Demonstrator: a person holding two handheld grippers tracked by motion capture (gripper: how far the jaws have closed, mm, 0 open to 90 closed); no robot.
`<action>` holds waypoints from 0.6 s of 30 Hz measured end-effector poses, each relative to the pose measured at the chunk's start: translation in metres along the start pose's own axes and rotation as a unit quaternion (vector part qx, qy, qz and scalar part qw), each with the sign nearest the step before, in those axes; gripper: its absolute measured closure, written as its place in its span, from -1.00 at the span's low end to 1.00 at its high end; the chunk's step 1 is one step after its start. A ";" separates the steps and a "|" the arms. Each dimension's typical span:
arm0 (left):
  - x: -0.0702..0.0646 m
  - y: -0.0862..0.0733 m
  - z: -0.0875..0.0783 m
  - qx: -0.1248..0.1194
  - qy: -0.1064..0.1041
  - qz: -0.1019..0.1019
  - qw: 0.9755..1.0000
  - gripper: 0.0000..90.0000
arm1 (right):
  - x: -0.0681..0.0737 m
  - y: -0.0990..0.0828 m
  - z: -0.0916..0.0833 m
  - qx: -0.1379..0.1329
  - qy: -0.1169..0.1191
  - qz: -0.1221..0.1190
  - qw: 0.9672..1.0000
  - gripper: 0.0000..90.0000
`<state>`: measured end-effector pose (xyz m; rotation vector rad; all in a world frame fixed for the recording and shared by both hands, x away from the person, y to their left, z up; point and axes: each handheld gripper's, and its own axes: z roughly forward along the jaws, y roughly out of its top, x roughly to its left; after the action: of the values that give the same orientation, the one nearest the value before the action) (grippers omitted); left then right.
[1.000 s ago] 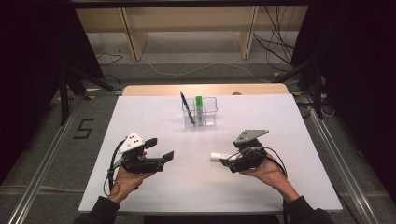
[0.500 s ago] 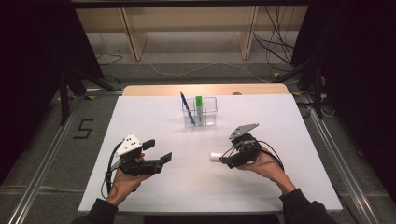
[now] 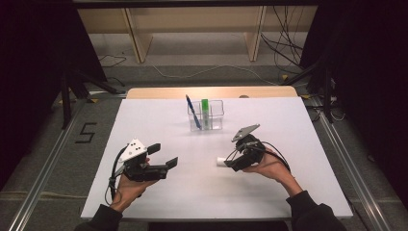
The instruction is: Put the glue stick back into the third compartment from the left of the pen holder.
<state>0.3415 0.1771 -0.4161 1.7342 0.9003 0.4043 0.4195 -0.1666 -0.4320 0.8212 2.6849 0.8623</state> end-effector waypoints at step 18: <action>0.002 -0.005 -0.002 -0.014 0.007 0.010 1.000 -0.66 | -0.003 0.007 0.019 0.064 0.017 -0.032 0.997 -0.33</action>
<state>0.3393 0.1805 -0.4200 1.7167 0.8838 0.4402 0.4316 -0.1542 -0.4434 0.7486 2.8040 0.7044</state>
